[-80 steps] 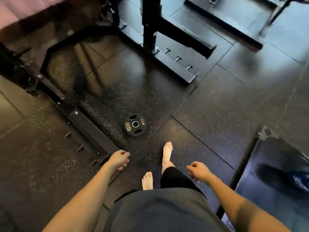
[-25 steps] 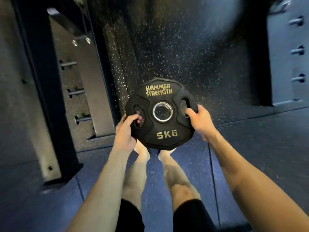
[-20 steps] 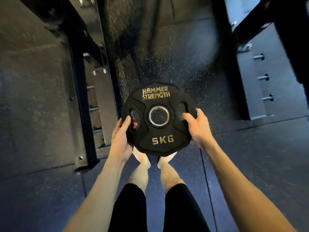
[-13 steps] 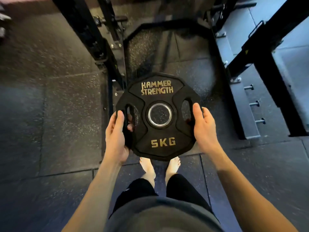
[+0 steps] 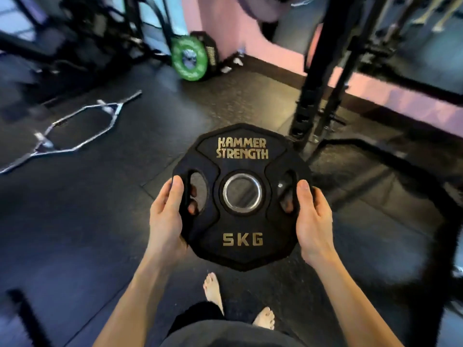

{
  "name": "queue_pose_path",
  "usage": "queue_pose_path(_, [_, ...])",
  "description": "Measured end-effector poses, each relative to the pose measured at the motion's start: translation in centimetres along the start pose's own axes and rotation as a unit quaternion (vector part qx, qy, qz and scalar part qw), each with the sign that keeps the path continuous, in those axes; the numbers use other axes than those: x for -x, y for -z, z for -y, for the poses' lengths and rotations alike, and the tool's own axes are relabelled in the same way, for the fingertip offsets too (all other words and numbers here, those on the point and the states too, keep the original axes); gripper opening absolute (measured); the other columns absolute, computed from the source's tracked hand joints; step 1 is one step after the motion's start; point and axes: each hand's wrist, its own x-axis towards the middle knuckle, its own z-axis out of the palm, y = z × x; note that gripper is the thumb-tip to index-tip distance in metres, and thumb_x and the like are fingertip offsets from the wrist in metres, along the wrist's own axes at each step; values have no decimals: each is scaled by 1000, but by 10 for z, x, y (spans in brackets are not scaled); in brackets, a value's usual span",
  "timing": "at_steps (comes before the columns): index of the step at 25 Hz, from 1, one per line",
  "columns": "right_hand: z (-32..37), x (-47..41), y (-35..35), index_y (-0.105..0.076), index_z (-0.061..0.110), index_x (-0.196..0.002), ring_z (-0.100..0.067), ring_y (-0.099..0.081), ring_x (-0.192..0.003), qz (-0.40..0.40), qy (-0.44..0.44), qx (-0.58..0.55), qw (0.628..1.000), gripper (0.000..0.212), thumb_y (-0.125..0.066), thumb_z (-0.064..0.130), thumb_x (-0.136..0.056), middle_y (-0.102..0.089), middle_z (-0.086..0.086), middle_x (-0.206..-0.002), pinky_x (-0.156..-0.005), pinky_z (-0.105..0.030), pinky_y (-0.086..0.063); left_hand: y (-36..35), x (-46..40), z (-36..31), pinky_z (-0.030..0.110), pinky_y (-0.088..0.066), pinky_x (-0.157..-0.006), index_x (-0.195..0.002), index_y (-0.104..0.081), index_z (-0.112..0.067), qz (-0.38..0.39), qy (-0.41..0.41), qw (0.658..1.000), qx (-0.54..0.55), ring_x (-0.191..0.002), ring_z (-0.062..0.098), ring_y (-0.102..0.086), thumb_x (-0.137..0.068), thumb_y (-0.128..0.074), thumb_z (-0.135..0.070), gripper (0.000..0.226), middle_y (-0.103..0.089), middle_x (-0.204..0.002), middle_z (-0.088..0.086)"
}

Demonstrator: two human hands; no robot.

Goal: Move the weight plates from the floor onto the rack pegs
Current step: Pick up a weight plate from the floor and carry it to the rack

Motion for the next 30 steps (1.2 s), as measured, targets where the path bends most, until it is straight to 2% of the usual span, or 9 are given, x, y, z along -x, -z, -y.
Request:
queue_pose_path(2, [7, 9, -43, -66, 25, -102, -5, -66, -96, 60, 18, 20, 998, 28, -49, 47, -97, -71, 8, -101, -95, -38, -52, 40, 13, -22, 28, -48, -65, -105, -66, -14, -49, -50, 997, 26, -59, 6, -54, -99, -52, -34, 25, -64, -79, -2])
queue_pose_path(5, [13, 29, -115, -66, 26, -89, -10, -66, -90, 144, 55, 31, 988, 30, -50, 50, -95, -71, 9, -93, -94, -50, -52, 105, 21, -52, 24, -43, -58, -100, -65, -14, -116, -107, 987, 36, -58, 7, -46, -99, -52, -34, 24, -59, -75, -2])
queue_pose_path(7, [12, 45, -166, -64, 18, -86, -15, -64, -85, 185, 63, 27, 980, 41, -51, 56, -91, -68, 1, -87, -93, -56, -50, 150, 21, -73, 22, -45, -55, -101, -65, -13, -151, -129, 979, 49, -58, 8, -45, -99, -52, -34, 24, -58, -76, -1])
queue_pose_path(10, [9, 80, -257, -61, 10, -89, -23, -63, -84, 228, 65, 11, 971, 63, -57, 72, -78, -68, -15, -91, -91, -59, -49, 234, 9, -111, 28, -40, -58, -98, -64, -14, -181, -168, 967, 62, -57, 10, -42, -99, -53, -33, 23, -55, -77, 1])
queue_pose_path(12, [9, 100, -313, -62, 9, -90, -25, -64, -85, 245, 64, 11, 967, 61, -57, 69, -80, -68, -19, -95, -90, -59, -49, 284, -2, -137, 31, -36, -61, -95, -65, -15, -200, -181, 961, 60, -57, 10, -41, -99, -53, -33, 22, -55, -78, 1])
queue_pose_path(16, [11, 116, -402, -64, 13, -87, -16, -61, -79, 253, 63, 21, 965, 37, -52, 47, -95, -67, -5, -86, -82, -49, -53, 353, -33, -183, 30, -37, -63, -89, -67, -18, -202, -188, 959, 67, -58, 10, -43, -98, -54, -34, 22, -59, -83, 2])
queue_pose_path(23, [6, 74, -534, -63, 25, -76, -19, -56, -72, 242, 71, 24, 967, 35, -53, 56, -90, -61, -1, -75, -74, -47, -47, 418, -152, -241, 29, -36, -60, -84, -67, -19, -195, -185, 962, 50, -57, 10, -43, -98, -54, -34, 24, -59, -84, 3])
queue_pose_path(27, [9, 5, -621, -60, 23, -75, -23, -54, -72, 233, 70, 32, 970, 40, -52, 59, -90, -58, -4, -73, -76, -51, -47, 435, -263, -280, 25, -36, -56, -85, -62, -15, -177, -191, 965, 33, -55, 10, -41, -99, -52, -33, 25, -58, -80, 2])
queue_pose_path(30, [26, -48, -682, -59, 23, -71, -24, -52, -70, 225, 59, 15, 972, 44, -53, 65, -83, -56, -5, -70, -73, -47, -45, 435, -343, -317, 21, -36, -51, -87, -60, -14, -151, -191, 969, 36, -55, 11, -40, -99, -51, -32, 23, -56, -80, 4])
